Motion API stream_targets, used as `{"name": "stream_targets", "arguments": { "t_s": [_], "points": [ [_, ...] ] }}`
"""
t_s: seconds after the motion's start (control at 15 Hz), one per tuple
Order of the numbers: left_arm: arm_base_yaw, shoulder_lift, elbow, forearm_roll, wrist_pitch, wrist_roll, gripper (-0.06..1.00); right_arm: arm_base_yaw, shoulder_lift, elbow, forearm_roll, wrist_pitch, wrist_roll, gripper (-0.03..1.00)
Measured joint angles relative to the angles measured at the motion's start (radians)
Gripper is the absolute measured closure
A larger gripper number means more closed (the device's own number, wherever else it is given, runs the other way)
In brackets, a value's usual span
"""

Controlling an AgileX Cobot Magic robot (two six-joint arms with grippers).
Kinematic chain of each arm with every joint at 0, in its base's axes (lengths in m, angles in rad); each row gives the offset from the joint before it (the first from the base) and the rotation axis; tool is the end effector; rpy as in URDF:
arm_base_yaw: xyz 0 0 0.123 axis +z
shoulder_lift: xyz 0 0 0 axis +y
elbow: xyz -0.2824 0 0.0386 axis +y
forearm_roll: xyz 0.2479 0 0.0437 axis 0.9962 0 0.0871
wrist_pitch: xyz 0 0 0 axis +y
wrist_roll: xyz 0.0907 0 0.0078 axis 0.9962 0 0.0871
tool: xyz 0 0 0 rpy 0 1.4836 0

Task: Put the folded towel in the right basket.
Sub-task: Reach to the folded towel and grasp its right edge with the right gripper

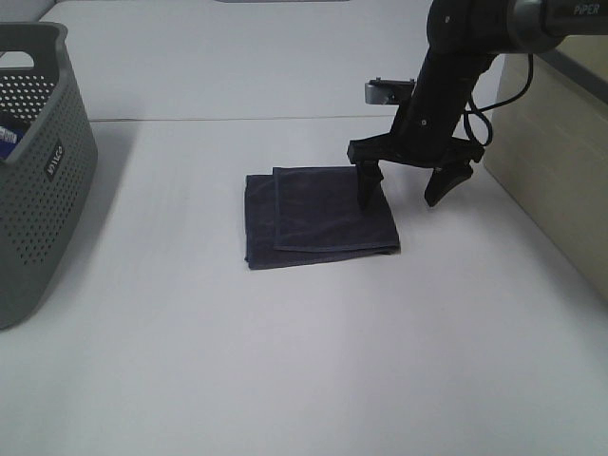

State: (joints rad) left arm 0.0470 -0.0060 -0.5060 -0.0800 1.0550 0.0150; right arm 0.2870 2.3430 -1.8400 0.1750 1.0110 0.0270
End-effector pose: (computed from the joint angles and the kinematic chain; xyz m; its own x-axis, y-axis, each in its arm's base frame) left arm -0.0061 -0.0066 0.2795 -0.4387 -0.0451 -0.8975 0.0048 0.9986 -0.0525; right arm 0.4531 0.1477 0.1281 -0.9776 -0.1644 -0.1317 -0.1850 0.9691 0.1629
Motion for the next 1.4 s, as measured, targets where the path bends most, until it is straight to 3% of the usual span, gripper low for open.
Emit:
{"name": "stream_targets", "arguments": {
  "t_s": [0.27,0.53,0.87,1.07,1.27,1.4],
  "points": [
    [0.000,0.000,0.000,0.000,0.000,0.000,-0.05,0.000,0.039,-0.001,0.003,-0.019,0.017,0.06],
    [0.000,0.000,0.000,0.000,0.000,0.000,-0.05,-0.001,0.054,-0.012,0.081,-0.020,0.018,0.07],
    [0.000,0.000,0.000,0.000,0.000,0.000,-0.05,0.024,0.098,-0.029,0.305,-0.053,0.001,0.22],
    [0.000,0.000,0.000,0.000,0.000,0.000,-0.05,0.085,0.125,-0.032,0.398,-0.129,-0.011,0.40],
    [0.000,0.000,0.000,0.000,0.000,0.000,-0.05,0.092,0.135,-0.032,0.401,-0.165,-0.011,0.90],
    [0.000,0.000,0.000,0.000,0.000,0.000,-0.05,0.093,0.135,-0.039,0.396,-0.160,-0.011,0.94]
  ]
}}
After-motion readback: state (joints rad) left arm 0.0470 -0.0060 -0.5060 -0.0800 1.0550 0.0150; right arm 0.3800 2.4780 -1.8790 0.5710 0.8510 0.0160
